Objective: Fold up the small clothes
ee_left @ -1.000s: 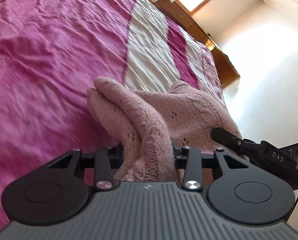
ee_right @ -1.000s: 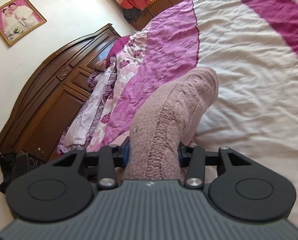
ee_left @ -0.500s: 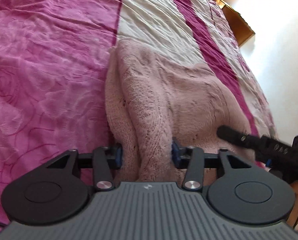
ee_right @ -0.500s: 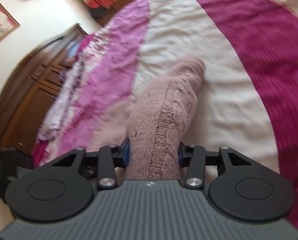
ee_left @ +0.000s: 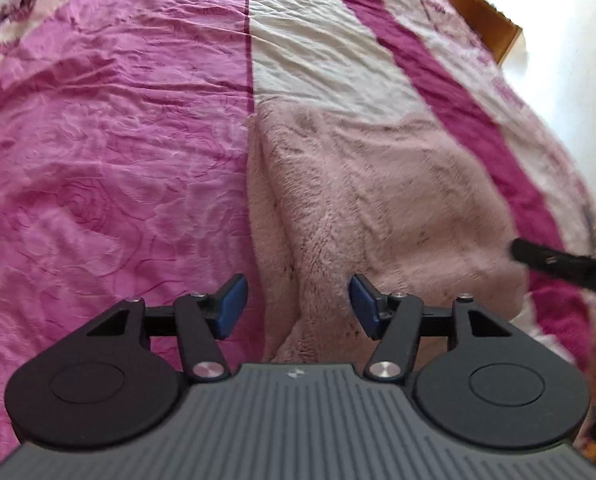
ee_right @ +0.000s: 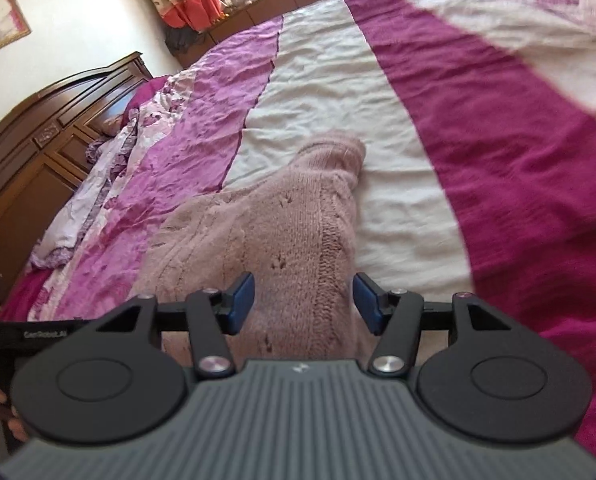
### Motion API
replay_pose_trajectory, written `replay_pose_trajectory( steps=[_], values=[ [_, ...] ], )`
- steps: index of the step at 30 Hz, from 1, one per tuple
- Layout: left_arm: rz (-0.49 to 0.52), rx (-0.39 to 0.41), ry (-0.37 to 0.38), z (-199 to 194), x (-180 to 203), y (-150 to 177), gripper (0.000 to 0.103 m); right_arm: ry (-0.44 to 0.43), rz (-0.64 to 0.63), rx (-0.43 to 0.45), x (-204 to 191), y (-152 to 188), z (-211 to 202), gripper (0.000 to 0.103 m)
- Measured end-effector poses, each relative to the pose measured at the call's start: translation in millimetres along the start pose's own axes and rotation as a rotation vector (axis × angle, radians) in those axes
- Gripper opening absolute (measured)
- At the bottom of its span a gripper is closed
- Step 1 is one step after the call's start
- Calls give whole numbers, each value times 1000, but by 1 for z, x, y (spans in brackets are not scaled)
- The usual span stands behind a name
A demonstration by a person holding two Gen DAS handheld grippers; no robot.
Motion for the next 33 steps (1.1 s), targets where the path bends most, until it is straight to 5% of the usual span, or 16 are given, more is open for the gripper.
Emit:
replay_pose_trajectory(
  steps=[9,19,22,33],
  values=[
    [68,18,-55,11,-7,3,78,17,9,-63,8,28,14,57],
    [73,5,-114,-56,-18,-8,84,0,-31,-13,-21,11,-25,58],
    [49,16,-143,-68,-16,-2,91,6,-82,17,-33,11,-40,75],
    [40,68,-202,-55,21,42,94,93,-254,-38,-35,57,-49,77]
  ],
)
Point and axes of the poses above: each gripper's, at about its wrist camera, not at the fingertips, and z roughly the way its jaws point, x to its right, y to its underside, the point moved 7 cm from there along z, roughly the way its jaws point, and after that the axes turned 14 degrees about x, right-handed, at the moved point
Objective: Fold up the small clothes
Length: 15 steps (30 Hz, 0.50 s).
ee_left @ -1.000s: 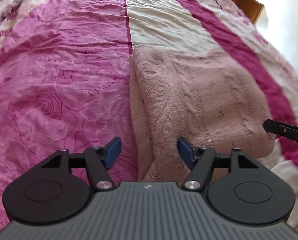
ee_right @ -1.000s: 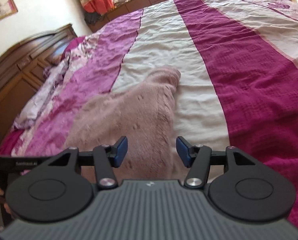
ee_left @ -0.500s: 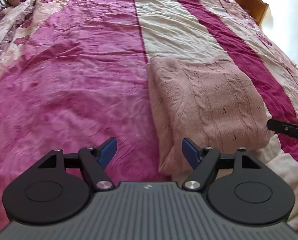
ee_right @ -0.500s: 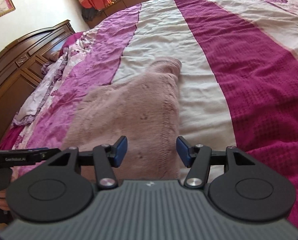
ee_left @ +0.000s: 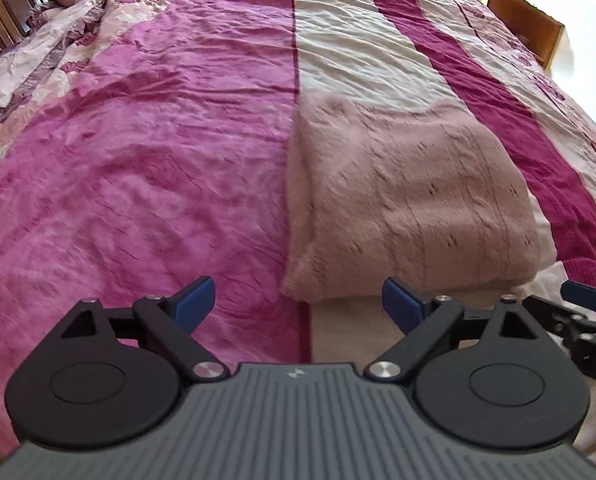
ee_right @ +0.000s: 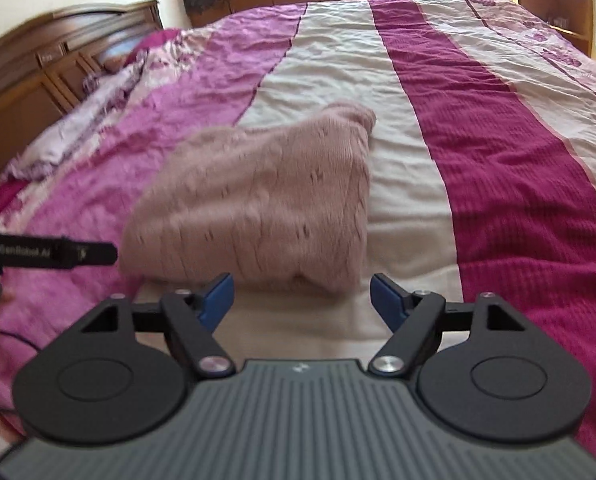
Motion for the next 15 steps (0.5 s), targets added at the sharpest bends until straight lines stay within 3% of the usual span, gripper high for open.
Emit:
replay_pose_trajectory(
  steps=[5,10,15],
  values=[
    [36,-48,1,13,17,29,95,68,24,-6,10,22,4,77],
    [47,-118,-33,28,19,55,95,82,42,-19,14,36,8,77],
    [49,-119,-46,30,17,59,95,88,34,-32,14,42,13,79]
  ],
)
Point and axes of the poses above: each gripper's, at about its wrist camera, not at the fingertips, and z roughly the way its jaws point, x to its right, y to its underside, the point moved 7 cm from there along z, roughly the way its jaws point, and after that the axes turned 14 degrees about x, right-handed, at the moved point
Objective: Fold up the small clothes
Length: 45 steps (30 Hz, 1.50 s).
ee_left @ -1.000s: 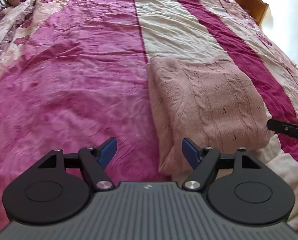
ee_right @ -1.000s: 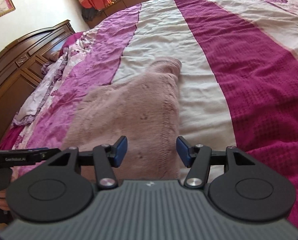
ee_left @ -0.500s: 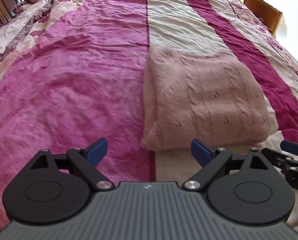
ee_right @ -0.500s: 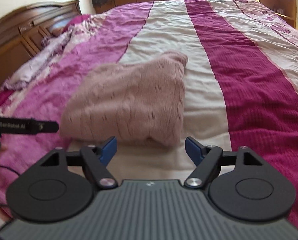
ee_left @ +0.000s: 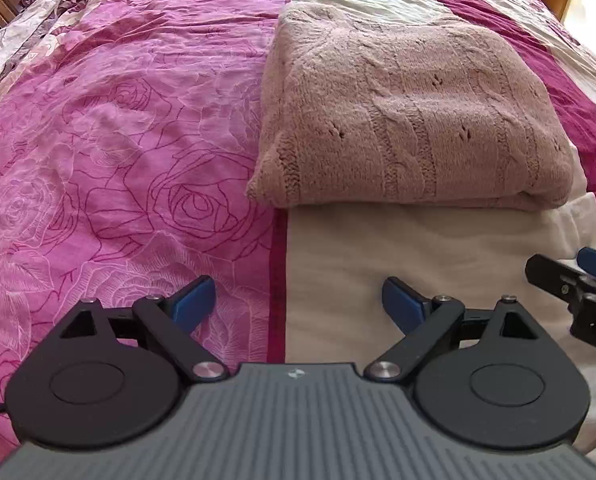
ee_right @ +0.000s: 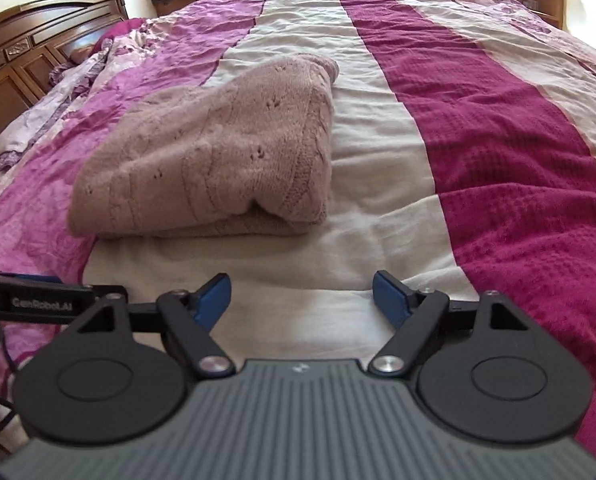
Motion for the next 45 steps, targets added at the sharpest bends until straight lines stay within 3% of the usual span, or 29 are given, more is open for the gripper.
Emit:
replay_pose_trajectory(
  steps=[45],
  values=[
    [6,-3,-7,0,0,2,96,7,-6,-7,0,3,2,80]
  ],
)
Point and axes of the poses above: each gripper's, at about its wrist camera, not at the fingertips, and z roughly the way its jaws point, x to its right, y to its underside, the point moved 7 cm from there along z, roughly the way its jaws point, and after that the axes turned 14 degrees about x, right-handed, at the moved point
